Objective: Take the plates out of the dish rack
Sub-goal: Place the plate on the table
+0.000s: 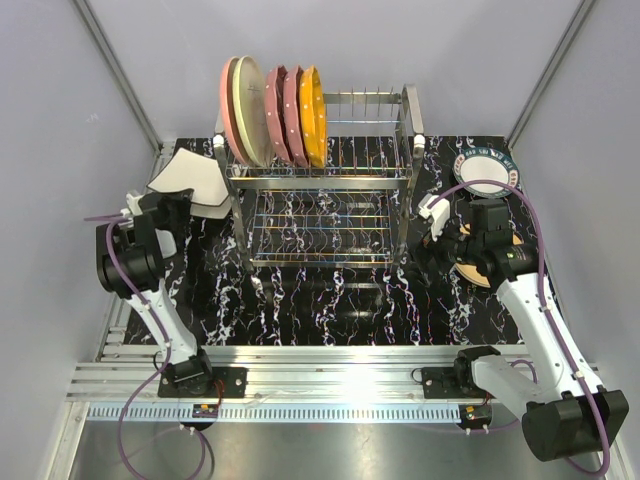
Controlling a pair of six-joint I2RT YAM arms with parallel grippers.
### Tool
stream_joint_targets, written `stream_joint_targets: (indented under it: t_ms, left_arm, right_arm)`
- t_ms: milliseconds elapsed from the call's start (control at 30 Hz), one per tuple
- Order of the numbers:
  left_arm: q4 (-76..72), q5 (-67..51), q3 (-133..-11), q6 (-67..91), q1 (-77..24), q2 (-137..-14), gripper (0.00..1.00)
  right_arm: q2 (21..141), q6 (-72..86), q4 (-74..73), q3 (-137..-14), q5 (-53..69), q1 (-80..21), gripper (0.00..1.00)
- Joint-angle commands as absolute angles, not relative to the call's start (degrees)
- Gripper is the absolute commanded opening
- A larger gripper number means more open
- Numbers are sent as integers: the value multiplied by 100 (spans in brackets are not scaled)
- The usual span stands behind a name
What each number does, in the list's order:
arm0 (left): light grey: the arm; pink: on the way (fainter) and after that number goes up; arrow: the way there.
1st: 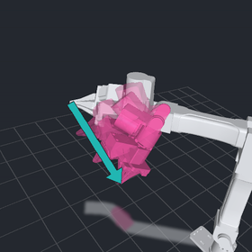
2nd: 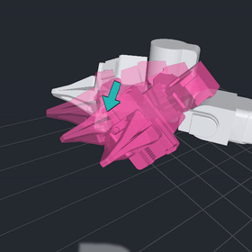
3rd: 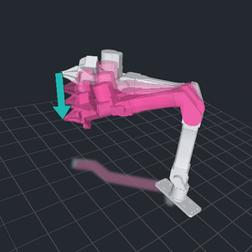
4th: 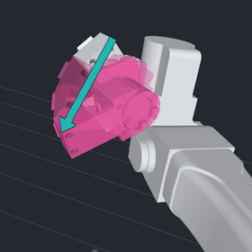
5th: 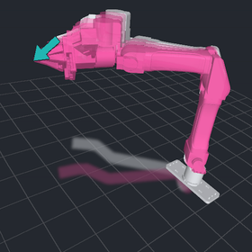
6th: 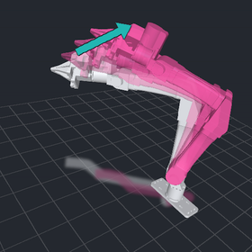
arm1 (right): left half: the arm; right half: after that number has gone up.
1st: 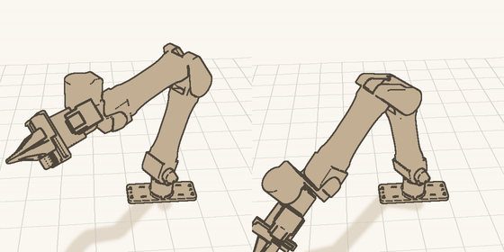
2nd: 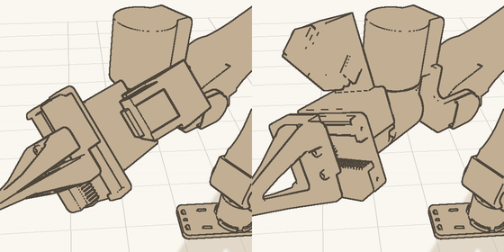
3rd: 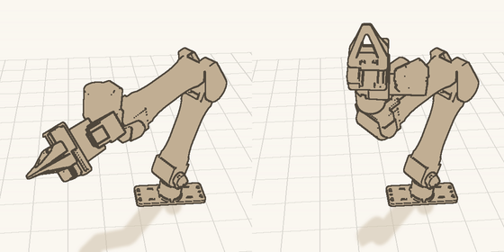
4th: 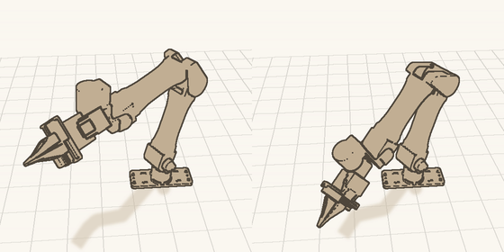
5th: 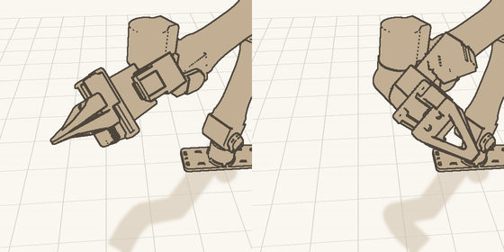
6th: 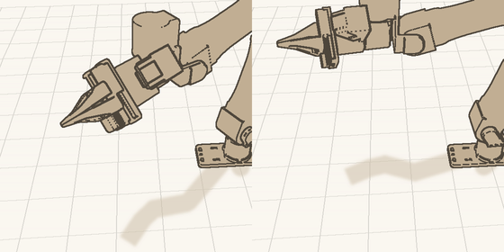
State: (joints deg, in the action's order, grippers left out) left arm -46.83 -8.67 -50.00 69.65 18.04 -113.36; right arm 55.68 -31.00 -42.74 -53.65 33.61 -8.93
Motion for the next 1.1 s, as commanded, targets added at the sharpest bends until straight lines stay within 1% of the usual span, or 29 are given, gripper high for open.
stream_joint_targets:
  t_ms: [0,133,200,233,300,333,400,467,567,667,800,867,933,1067]
  left_arm:
    - [-5608,-1195,-5484,7128,1889,-11346,19]
    - [-5414,-1476,-5555,7207,1986,-11531,27]
    - [-5292,-1564,-5607,7207,2021,-11610,33]
    - [-5100,-1669,-5642,7190,2056,-11636,39]
    - [-4810,-1740,-5704,7163,2100,-11663,47]
    - [-4695,-1749,-5722,7102,2109,-11654,56]
    - [-4466,-1784,-5801,6988,2118,-11628,63]
    - [-4027,-1767,-5915,6795,2127,-11567,75]
    - [-3228,-1732,-6168,6496,2144,-11479,80]
    - [-2436,-1617,-6415,6206,2127,-11400,81]
    - [-550,-1214,-7100,5732,2127,-11434,85]
    - [-274,-1169,-7260,5678,2127,-11444,86]
    - [121,-950,-7356,5625,2127,-11426,91]
    - [614,-914,-7549,5572,2127,-11487,94]
  right_arm:
    - [5563,-3173,-4149,-5353,3384,-844,100]
    - [5563,-3173,-4140,-5335,3375,-853,100]
    - [5563,-3173,-4140,-5335,3375,-844,100]
    - [5555,-3182,-4140,-5335,3375,-852,100]
    - [5546,-3182,-4140,-5335,3366,-853,100]
    - [5546,-3182,-4131,-5335,3366,-835,100]
    - [5537,-3182,-4131,-5326,3375,-844,100]
    - [5528,-3190,-4131,-5309,3384,-835,100]
    - [5511,-3199,-4122,-5317,3366,-844,100]
    - [5458,-3199,-4131,-5309,3366,-844,100]
    - [5397,-3208,-4140,-5309,3366,-835,100]
    - [5379,-3208,-4131,-5291,3375,-835,100]
    - [5353,-3217,-4131,-5291,3384,-844,100]
    - [5300,-3217,-4140,-5282,3401,-844,100]
